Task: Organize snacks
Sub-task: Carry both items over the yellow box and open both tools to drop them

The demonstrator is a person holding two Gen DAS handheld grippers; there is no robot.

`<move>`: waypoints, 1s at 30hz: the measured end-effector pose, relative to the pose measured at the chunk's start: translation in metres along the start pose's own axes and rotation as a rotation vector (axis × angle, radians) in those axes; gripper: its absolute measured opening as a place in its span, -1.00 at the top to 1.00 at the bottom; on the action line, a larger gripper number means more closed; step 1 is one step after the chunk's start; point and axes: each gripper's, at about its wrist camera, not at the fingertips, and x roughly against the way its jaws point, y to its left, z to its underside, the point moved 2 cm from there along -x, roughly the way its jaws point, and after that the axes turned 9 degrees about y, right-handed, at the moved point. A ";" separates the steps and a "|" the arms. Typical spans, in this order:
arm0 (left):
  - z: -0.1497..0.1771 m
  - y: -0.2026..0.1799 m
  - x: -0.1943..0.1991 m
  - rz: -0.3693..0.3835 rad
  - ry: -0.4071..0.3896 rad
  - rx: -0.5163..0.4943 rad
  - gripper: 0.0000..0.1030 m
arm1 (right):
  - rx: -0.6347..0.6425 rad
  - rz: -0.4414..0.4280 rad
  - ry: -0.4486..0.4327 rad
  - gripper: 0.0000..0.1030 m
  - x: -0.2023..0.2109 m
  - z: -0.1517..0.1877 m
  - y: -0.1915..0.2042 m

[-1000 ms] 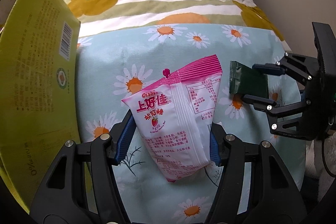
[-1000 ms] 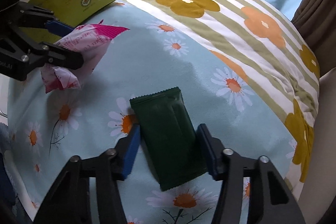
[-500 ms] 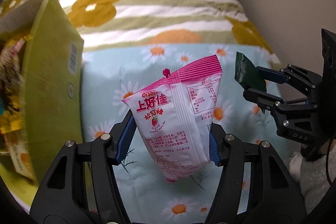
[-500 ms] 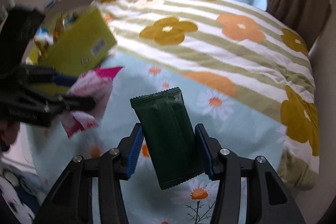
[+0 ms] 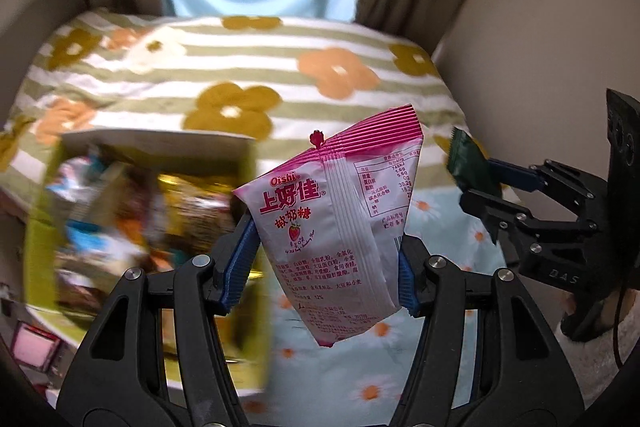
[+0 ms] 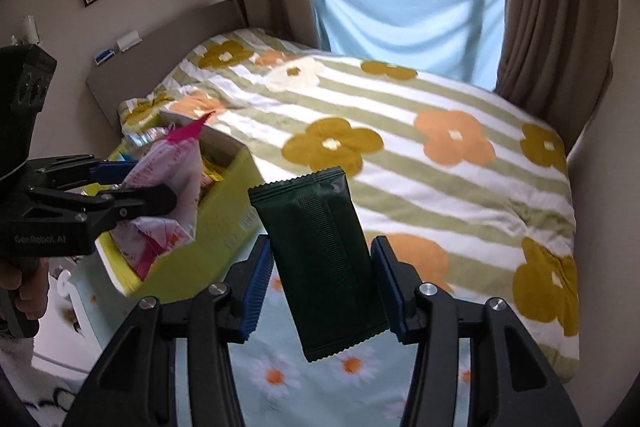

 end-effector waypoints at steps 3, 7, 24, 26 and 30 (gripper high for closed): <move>-0.001 0.044 0.022 -0.017 -0.021 0.018 -0.09 | 0.007 -0.009 -0.020 0.11 -0.001 -0.017 0.036; 0.001 0.099 0.042 -0.040 -0.032 0.029 -0.09 | 0.008 -0.024 -0.031 0.11 -0.012 -0.037 0.086; 0.040 0.252 0.047 -0.126 0.037 0.105 -0.10 | -0.089 -0.048 0.066 0.11 -0.081 -0.055 0.203; 0.040 0.251 0.039 -0.149 0.057 0.106 -0.21 | -0.096 -0.039 0.077 0.11 -0.082 -0.053 0.203; 0.041 0.250 0.037 -0.138 0.042 0.113 -0.99 | -0.125 -0.012 0.093 0.11 -0.080 -0.047 0.202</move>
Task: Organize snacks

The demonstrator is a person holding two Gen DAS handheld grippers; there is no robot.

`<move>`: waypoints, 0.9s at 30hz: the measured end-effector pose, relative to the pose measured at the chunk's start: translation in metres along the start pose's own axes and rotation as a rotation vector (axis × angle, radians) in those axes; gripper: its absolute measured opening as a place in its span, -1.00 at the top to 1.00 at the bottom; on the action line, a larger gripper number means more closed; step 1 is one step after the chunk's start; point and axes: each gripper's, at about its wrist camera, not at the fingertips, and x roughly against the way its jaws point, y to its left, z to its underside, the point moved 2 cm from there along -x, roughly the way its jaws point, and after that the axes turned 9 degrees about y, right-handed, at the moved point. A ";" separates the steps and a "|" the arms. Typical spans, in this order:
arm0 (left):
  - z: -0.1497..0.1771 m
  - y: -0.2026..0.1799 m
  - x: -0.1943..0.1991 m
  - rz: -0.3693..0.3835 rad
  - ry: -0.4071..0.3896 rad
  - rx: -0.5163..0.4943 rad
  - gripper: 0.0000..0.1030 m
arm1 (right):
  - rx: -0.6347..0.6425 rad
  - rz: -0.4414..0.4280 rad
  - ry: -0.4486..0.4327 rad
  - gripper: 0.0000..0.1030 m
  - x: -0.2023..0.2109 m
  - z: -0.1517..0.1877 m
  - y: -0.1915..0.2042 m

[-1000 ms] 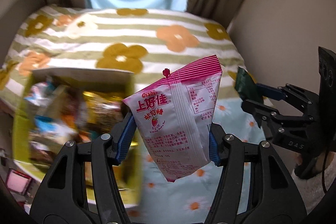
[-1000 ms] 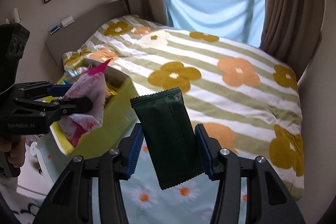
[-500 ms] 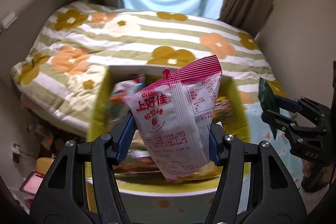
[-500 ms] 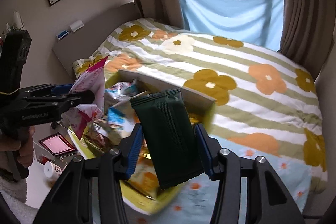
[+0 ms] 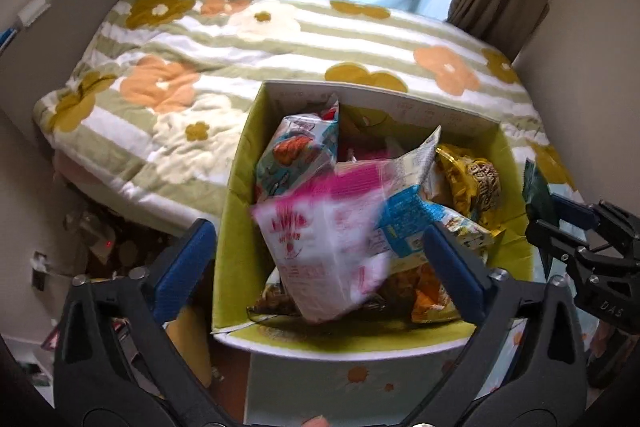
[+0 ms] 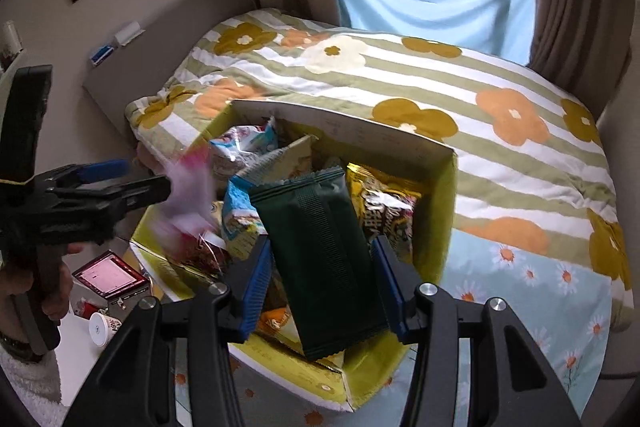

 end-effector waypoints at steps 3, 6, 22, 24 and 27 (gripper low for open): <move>0.004 -0.005 -0.001 -0.024 0.012 -0.043 -0.99 | -0.034 0.012 0.012 0.11 0.000 0.005 -0.003; 0.011 -0.008 0.003 -0.026 -0.001 -0.059 -0.99 | -0.050 0.017 0.023 0.10 -0.004 0.010 -0.002; 0.024 -0.017 -0.003 0.014 0.019 -0.101 -0.99 | -0.104 0.052 0.066 -0.99 -0.015 0.024 0.001; 0.024 -0.020 0.002 0.011 0.011 -0.108 -0.99 | -0.111 0.059 0.053 -0.99 -0.010 0.024 0.001; 0.026 -0.027 0.016 0.006 -0.019 -0.118 -0.99 | -0.116 0.070 0.027 -0.99 0.005 0.025 0.002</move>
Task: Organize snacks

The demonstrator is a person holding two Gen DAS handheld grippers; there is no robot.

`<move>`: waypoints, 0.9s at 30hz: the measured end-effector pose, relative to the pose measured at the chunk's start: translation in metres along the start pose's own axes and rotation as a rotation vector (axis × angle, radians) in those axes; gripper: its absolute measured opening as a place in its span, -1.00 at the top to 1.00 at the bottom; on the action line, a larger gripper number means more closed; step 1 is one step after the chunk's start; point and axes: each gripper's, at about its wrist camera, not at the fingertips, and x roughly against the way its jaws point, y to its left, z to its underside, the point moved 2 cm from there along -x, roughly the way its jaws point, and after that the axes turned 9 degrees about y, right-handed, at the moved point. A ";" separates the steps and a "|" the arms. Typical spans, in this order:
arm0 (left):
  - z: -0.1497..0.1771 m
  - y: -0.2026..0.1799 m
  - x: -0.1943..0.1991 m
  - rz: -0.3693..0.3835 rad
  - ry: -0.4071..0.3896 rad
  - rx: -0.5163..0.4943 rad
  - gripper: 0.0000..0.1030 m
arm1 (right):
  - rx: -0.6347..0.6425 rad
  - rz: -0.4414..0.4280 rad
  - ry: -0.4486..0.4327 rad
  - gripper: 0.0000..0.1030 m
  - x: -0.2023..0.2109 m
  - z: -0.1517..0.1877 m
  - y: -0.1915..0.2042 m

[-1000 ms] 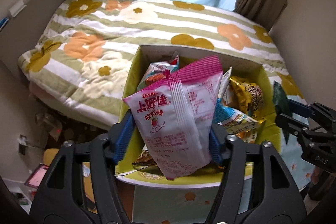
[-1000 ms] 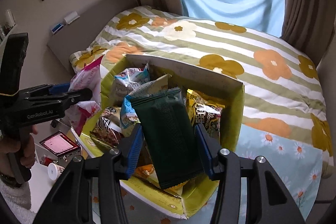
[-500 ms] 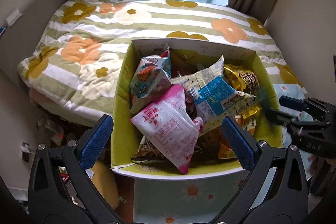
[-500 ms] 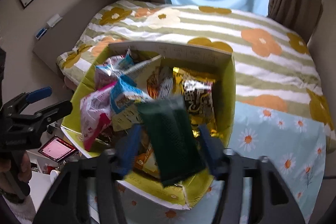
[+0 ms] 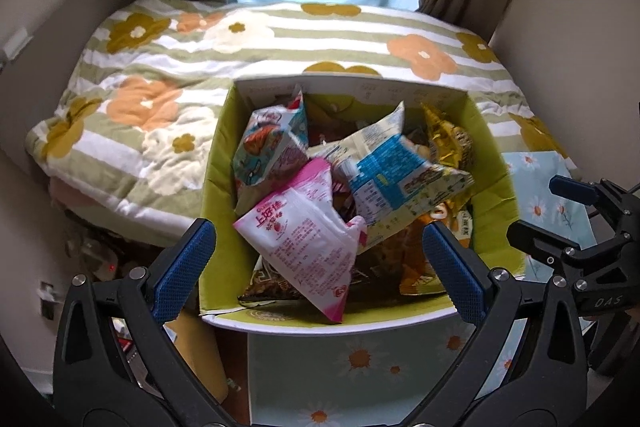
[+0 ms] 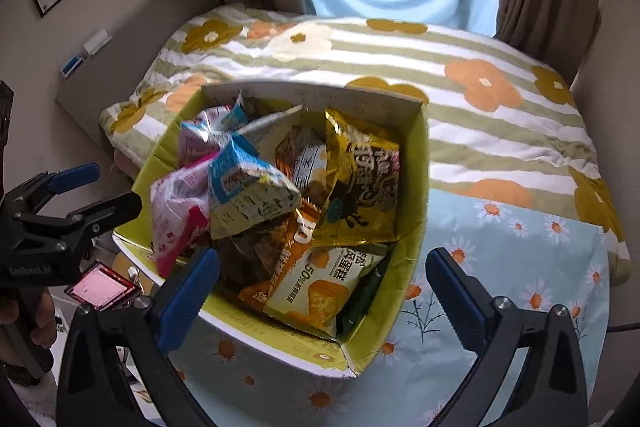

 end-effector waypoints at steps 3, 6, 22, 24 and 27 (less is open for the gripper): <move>0.002 -0.012 0.023 -0.007 -0.045 -0.010 -0.99 | -0.011 0.016 -0.058 -0.99 0.029 0.004 0.000; 0.006 -0.032 0.057 -0.016 -0.118 -0.021 -0.99 | -0.034 0.049 -0.127 -0.99 0.069 0.011 -0.007; 0.101 -0.141 0.218 -0.033 -0.441 -0.064 -0.99 | -0.165 0.303 -0.442 -0.99 0.263 0.147 -0.035; 0.110 -0.144 0.219 -0.042 -0.433 -0.073 -0.99 | -0.174 0.304 -0.442 -0.99 0.267 0.157 -0.033; 0.121 -0.142 0.218 -0.027 -0.429 -0.073 -0.99 | -0.192 0.319 -0.443 -0.99 0.267 0.169 -0.030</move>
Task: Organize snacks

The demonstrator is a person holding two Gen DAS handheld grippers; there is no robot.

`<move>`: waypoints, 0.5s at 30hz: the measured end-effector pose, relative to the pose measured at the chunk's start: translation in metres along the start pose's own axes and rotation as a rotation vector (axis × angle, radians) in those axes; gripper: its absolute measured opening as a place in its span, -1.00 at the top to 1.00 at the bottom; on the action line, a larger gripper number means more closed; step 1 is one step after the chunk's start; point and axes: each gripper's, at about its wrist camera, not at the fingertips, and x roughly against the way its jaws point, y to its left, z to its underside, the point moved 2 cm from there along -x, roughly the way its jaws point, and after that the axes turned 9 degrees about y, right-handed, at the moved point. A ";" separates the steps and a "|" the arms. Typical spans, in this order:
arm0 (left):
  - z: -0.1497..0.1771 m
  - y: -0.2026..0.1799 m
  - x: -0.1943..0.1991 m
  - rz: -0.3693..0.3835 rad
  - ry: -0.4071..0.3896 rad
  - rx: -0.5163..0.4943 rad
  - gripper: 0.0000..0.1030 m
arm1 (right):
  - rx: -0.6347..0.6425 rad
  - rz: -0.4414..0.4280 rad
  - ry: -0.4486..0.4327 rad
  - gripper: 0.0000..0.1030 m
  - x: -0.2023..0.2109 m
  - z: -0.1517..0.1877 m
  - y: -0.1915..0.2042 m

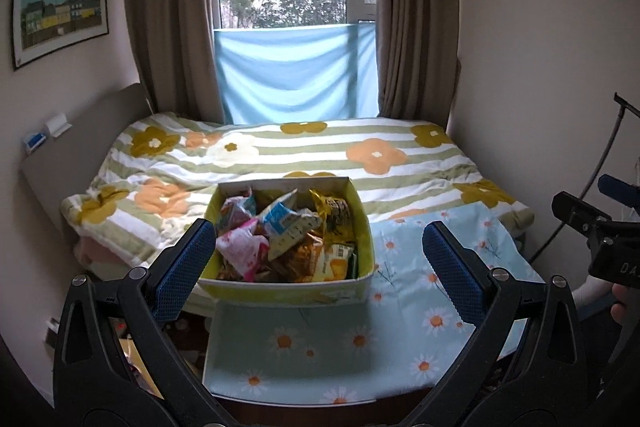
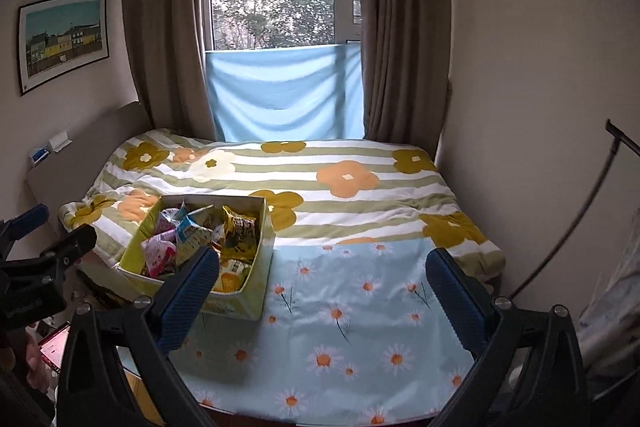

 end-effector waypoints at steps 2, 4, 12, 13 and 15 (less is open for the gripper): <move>0.004 0.003 0.003 -0.002 0.006 0.011 -0.99 | -0.014 0.007 0.008 -0.99 0.001 0.005 0.003; 0.007 0.007 0.005 0.004 0.003 0.022 -0.99 | -0.017 0.014 0.006 -0.99 0.003 0.010 0.005; 0.013 0.015 0.005 0.004 0.007 0.028 -0.99 | -0.039 0.040 0.009 -0.99 0.003 0.016 0.009; 0.013 0.016 0.005 0.001 0.007 0.028 -0.99 | -0.041 0.039 0.009 -0.99 0.004 0.016 0.009; 0.014 0.016 0.005 0.000 0.006 0.027 -0.99 | -0.039 0.039 0.008 -0.99 0.006 0.016 0.010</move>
